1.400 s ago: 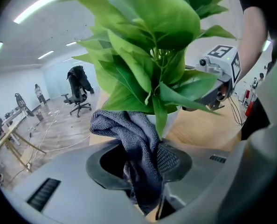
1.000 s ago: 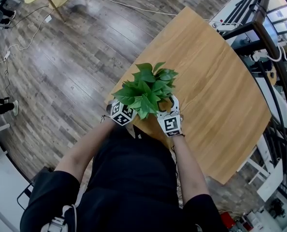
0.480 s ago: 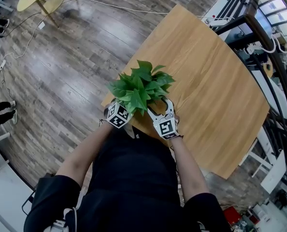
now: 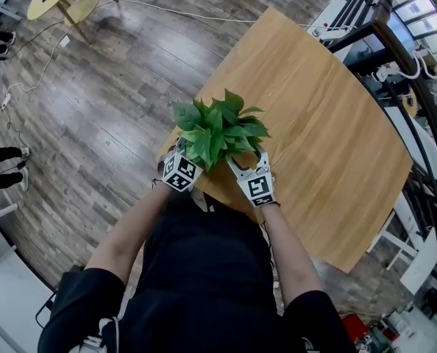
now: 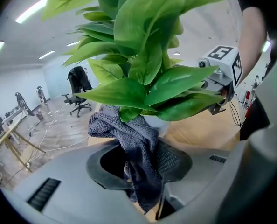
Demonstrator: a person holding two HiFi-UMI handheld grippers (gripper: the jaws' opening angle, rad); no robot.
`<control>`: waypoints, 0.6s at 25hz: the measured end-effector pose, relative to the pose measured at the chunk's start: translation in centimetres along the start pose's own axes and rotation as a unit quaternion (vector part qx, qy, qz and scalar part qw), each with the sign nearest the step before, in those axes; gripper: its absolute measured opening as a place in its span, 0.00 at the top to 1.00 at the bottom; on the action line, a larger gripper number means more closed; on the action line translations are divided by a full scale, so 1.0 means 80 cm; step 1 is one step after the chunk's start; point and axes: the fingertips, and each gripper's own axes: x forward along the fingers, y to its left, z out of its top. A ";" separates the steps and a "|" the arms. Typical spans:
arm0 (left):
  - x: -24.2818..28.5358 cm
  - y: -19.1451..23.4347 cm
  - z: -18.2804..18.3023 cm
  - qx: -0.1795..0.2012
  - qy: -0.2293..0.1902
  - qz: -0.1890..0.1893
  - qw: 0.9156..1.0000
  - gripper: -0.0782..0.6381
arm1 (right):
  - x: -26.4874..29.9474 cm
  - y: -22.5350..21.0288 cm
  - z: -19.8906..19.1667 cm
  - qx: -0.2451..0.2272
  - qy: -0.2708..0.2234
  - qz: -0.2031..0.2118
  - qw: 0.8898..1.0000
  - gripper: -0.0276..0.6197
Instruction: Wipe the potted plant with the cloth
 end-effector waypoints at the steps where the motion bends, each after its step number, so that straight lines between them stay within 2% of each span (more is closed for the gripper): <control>1: 0.001 0.000 0.001 0.004 0.000 0.000 1.000 0.66 | 0.003 0.000 0.003 -0.008 -0.001 -0.002 1.000 0.50; 5: 0.004 -0.003 -0.002 0.013 0.006 0.002 1.000 0.66 | 0.006 0.002 0.005 -0.015 -0.002 -0.016 1.000 0.50; 10: 0.002 -0.034 -0.007 0.036 0.012 -0.036 0.999 0.66 | 0.003 0.000 0.004 0.004 0.000 -0.025 1.000 0.50; 15: -0.003 -0.052 -0.015 0.023 0.010 -0.041 0.999 0.66 | 0.003 0.006 0.004 -0.001 0.002 -0.020 1.000 0.50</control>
